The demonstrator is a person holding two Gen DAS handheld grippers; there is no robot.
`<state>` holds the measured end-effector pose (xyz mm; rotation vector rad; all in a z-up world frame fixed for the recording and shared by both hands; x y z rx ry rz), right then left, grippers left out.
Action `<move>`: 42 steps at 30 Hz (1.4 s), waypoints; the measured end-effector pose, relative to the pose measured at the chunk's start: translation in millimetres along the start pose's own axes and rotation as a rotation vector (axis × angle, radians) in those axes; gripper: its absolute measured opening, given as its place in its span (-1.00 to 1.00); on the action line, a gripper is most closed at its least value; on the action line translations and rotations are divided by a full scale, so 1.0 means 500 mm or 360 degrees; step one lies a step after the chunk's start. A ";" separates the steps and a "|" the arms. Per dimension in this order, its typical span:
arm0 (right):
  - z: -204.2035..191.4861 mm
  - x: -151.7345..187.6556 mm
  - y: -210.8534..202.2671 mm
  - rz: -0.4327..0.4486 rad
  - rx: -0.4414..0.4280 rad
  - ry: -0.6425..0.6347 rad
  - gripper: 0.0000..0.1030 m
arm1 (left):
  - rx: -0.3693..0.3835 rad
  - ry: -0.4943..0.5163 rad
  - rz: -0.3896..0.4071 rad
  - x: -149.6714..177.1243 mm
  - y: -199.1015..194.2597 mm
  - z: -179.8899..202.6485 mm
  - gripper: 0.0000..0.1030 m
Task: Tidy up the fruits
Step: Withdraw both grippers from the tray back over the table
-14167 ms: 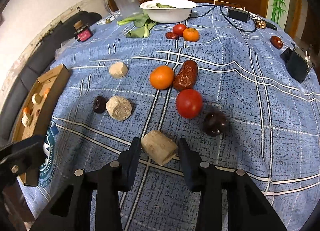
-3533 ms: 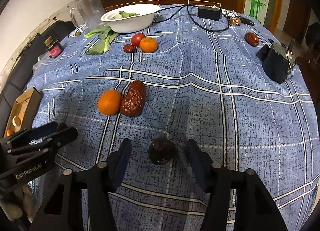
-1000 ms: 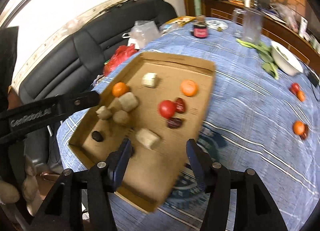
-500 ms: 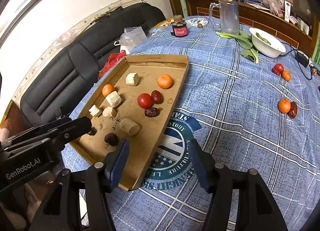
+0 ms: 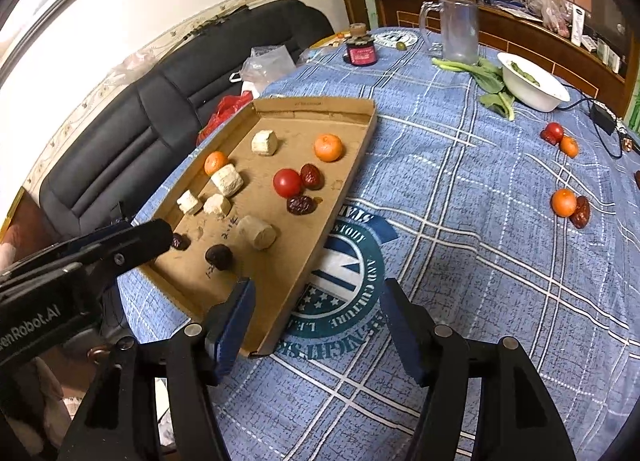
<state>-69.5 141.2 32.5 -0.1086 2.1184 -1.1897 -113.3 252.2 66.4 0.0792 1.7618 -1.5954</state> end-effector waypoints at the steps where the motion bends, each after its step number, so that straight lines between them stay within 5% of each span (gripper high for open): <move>1: -0.004 0.001 0.004 -0.0009 -0.0002 -0.0010 0.34 | -0.0006 -0.0012 0.0001 0.001 -0.001 -0.006 0.00; 14: -0.047 0.018 0.049 -0.0110 -0.0046 -0.0114 0.35 | -0.0043 -0.0119 -0.0071 0.032 0.020 -0.054 0.00; 18: -0.035 0.004 0.037 -0.0066 -0.0014 -0.0107 0.35 | -0.0065 -0.0114 0.0036 0.007 -0.007 -0.053 0.01; 21: -0.022 -0.007 0.030 -0.0029 -0.0015 -0.0076 0.52 | -0.0065 -0.0144 0.0051 -0.008 -0.001 -0.066 0.42; 31: 0.002 -0.009 0.055 -0.0092 0.0005 -0.0011 0.53 | -0.0120 -0.0173 -0.0026 0.005 0.023 -0.082 0.41; 36: -0.014 -0.046 0.029 -0.0021 -0.0043 -0.0005 0.53 | -0.0192 -0.0186 0.0127 -0.022 -0.018 -0.111 0.42; 39: -0.023 -0.074 0.018 0.0037 -0.0069 0.0000 0.65 | -0.0178 -0.0272 -0.0057 0.009 0.030 -0.137 0.45; 42: -0.018 -0.052 0.055 -0.0076 -0.0081 0.0021 0.70 | -0.0149 -0.0311 -0.0120 0.041 0.047 -0.132 0.45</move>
Point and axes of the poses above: each gripper's, at about its wrist camera, not at the fingertips, and y roughly the way its jaws point, z to its right, x to its underside, the point moved 8 cm from there along y, roughly the way its jaws point, and after that the axes turned 6 degrees about -x, right-handed, at the moved point
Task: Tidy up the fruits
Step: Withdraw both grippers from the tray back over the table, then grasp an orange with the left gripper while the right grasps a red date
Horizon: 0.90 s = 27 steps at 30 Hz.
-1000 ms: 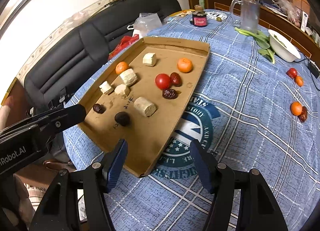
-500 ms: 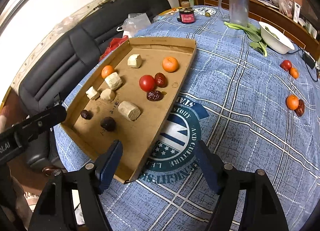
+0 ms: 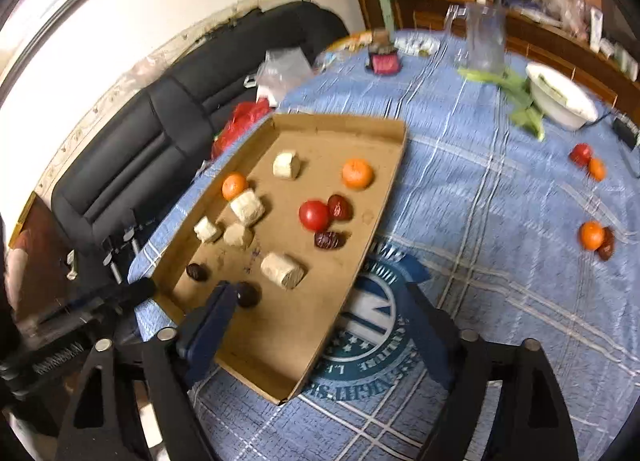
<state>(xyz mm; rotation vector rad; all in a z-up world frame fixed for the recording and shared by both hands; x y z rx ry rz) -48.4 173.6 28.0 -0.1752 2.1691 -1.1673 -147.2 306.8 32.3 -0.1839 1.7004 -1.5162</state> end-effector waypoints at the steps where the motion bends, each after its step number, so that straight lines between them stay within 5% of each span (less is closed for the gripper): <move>1: 0.005 0.014 0.011 -0.0033 0.0005 0.0006 0.70 | 0.0007 0.0023 0.0017 0.001 -0.003 0.010 0.45; 7: 0.100 0.042 -0.017 0.0000 0.0093 0.0099 0.70 | 0.0146 0.0173 0.0010 0.003 0.006 0.130 0.45; 14: 0.334 0.077 -0.121 0.0117 0.0350 0.0392 0.70 | 0.0337 0.0485 -0.0095 0.062 0.045 0.315 0.45; 20: 0.510 0.042 -0.199 0.0222 0.0498 0.0499 0.23 | 0.0540 0.0707 -0.0111 0.085 0.055 0.473 0.44; 22: 0.559 0.024 -0.207 0.0254 0.0489 0.0571 0.11 | 0.0616 0.0710 -0.0160 0.093 0.067 0.514 0.34; 24: 0.594 0.006 -0.206 0.0288 0.0481 0.0635 0.09 | 0.0638 0.0723 -0.0222 0.104 0.086 0.542 -0.10; 27: 0.622 -0.016 -0.193 0.0301 0.0458 0.0665 0.09 | 0.0627 0.0733 -0.0258 0.118 0.103 0.556 -0.18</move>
Point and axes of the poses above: each gripper's, at about its wrist camera, not at the fingertips, and y roughly the way its jaws point, z to its right, x to its underside, the point moved 8 cm from there along y, roughly the way its jaws point, and after that the axes turned 6 degrees about -x, right-handed, at the moved point
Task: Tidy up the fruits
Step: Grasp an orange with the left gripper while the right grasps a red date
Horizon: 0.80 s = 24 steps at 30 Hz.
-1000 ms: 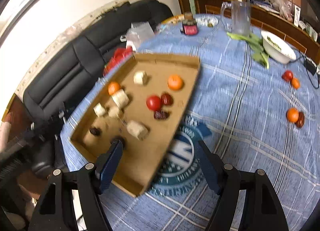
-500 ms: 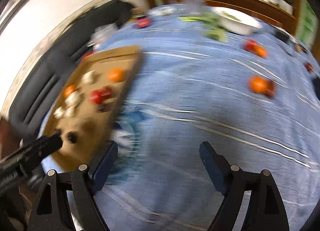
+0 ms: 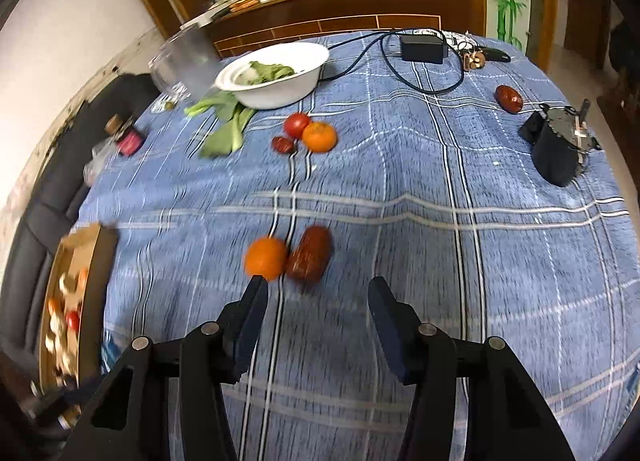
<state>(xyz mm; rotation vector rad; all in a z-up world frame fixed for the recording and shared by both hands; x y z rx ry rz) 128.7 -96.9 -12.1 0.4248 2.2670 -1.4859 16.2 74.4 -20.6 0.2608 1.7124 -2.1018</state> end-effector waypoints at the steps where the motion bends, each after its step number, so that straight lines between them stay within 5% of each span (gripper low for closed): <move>1: -0.001 -0.004 0.008 -0.0002 -0.0003 -0.0006 0.08 | -0.0005 -0.0001 -0.0004 0.004 0.002 -0.003 -0.18; 11: 0.023 -0.036 0.092 -0.0079 -0.0028 0.0081 0.05 | -0.0041 0.0005 -0.0001 -0.007 0.012 -0.007 -0.18; 13: 0.028 -0.033 0.098 -0.0115 -0.0103 0.0134 -0.35 | -0.0033 0.0005 0.0002 -0.018 0.015 -0.002 -0.18; 24: 0.044 0.004 0.033 -0.0098 -0.0241 0.0242 -0.50 | -0.0026 0.0226 0.0042 -0.118 0.077 0.092 -0.18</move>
Point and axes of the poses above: each gripper's, at about its wrist camera, not at the fingertips, and y roughly the way its jaws point, z to its right, x to its underside, the point moved 8 cm from there along y, roughly the way its jaws point, and after that the axes turned 6 degrees about -x, right-handed, at the moved point
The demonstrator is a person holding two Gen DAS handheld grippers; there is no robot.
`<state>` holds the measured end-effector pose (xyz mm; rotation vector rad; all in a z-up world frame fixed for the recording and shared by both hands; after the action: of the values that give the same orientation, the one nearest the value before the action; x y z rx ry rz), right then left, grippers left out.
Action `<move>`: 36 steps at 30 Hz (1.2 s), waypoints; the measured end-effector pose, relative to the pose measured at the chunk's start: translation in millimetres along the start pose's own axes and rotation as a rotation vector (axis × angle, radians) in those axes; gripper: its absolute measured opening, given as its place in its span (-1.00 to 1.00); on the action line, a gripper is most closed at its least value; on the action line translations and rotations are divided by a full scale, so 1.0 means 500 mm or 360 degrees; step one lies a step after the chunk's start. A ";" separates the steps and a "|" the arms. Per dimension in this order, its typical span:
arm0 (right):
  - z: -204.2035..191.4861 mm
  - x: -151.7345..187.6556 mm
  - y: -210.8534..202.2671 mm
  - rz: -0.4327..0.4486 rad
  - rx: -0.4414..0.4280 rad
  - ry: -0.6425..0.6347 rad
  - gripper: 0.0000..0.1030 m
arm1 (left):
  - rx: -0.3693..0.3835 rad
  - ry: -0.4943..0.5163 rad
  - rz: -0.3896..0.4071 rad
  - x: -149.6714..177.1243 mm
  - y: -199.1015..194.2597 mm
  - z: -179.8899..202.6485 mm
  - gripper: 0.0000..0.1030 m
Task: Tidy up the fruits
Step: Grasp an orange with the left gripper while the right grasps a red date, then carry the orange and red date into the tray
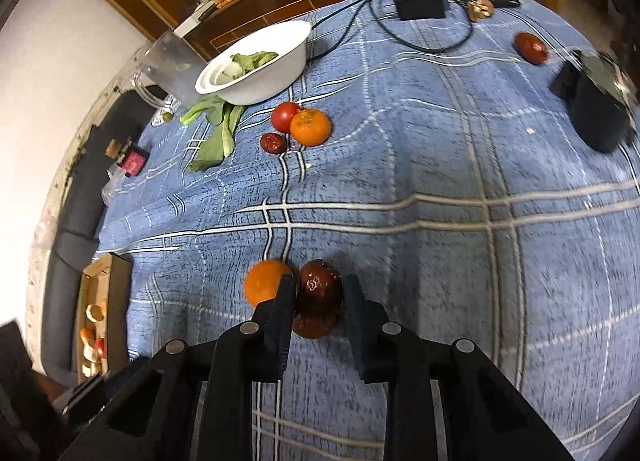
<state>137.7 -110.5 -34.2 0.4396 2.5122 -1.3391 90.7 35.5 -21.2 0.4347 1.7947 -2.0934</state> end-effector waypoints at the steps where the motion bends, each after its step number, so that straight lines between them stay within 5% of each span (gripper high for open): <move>1: 0.005 0.003 -0.007 0.0005 0.0000 0.0006 -0.50 | 0.0003 0.0026 0.0003 -0.010 0.009 0.010 -0.19; 13: 0.050 0.042 -0.064 0.0022 0.0048 0.0024 -0.51 | 0.0050 0.0262 -0.0048 -0.063 0.123 0.124 -0.19; 15: 0.049 0.043 -0.063 0.0022 0.0063 0.0003 -0.51 | 0.0053 0.0261 -0.0042 -0.059 0.125 0.125 -0.42; 19: 0.047 0.039 -0.057 0.0036 0.0083 -0.0031 -0.51 | 0.0038 0.0268 -0.0029 -0.052 0.107 0.121 -0.44; 25: 0.033 0.022 -0.026 0.0038 0.0125 -0.0090 -0.33 | 0.0067 0.0160 0.0002 -0.030 0.054 0.078 -0.44; 36: -0.014 0.027 -0.014 0.0007 0.0165 -0.0159 -0.47 | 0.0152 -0.0156 0.0122 0.020 -0.105 -0.058 -0.44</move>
<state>121.9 -106.5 -30.4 0.3889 2.3681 -1.4567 58.2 70.8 15.9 0.4117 1.6041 -2.1156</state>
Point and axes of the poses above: each gripper's, at about its wrist camera, not at the fingertips, and y roughly the way its jaws point, z to its right, x to its underside, the point moved 8 cm from there along y, roughly the way its jaws point, and after that the axes turned 6 degrees about -x, right-handed, at the moved point
